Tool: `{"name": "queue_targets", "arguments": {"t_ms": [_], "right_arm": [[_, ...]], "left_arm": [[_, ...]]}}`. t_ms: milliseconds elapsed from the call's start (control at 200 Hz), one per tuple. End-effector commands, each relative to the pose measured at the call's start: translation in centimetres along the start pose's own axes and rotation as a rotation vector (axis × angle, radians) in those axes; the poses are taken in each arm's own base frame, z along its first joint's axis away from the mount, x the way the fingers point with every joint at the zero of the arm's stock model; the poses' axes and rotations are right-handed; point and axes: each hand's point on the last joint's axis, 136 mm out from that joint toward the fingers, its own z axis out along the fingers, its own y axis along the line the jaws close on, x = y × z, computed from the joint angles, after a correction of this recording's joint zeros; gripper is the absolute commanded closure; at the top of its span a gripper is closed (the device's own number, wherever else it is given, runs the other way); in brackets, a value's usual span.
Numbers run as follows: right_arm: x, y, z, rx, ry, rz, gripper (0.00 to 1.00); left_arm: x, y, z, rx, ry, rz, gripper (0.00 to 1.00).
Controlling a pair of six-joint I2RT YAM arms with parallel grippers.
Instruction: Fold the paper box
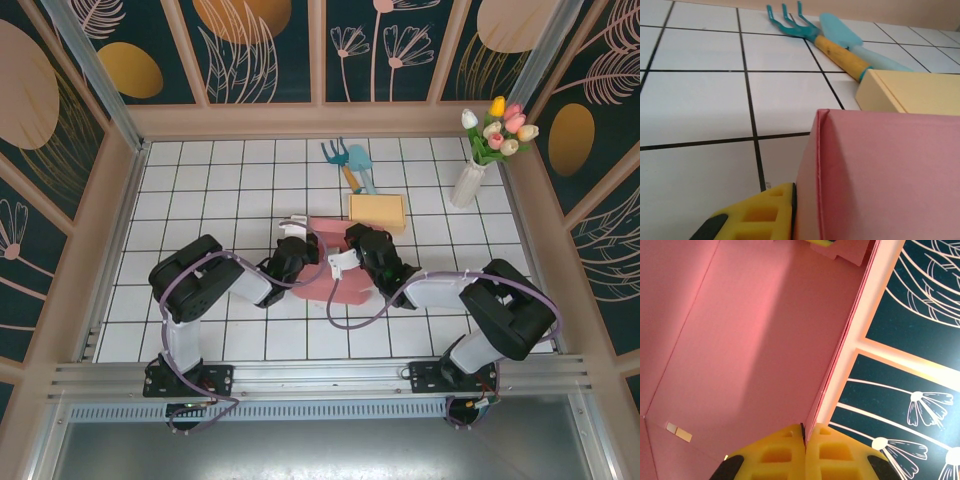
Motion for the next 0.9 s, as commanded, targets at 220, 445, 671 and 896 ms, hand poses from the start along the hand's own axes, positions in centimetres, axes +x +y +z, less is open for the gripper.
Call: {"name": "queue_targets", "arguments": {"t_ms": [220,445,671,896], "right_arm": [[-0.2,6.7,-0.8,-0.236,-0.018,-0.03,1.0],[-0.5,6.4,-0.9,-0.238,-0.033,0.002,1.0],[-0.7,5.9,-1.0,-0.233,-0.044,0.023,1.0],[-0.7,5.8,-1.0,-0.234,-0.043,0.034,1.0]], "left_arm": [[0.9,9.4,-0.7,-0.381,0.014,0.024,0.79],[2.0,5.8,1.1,-0.186,0.07,0.017,0.61],[2.3,6.0,1.7,-0.206,0.071,0.03,0.61],[3.4,6.3,1.8,-0.207,0.093,0.065,0.69]]}}
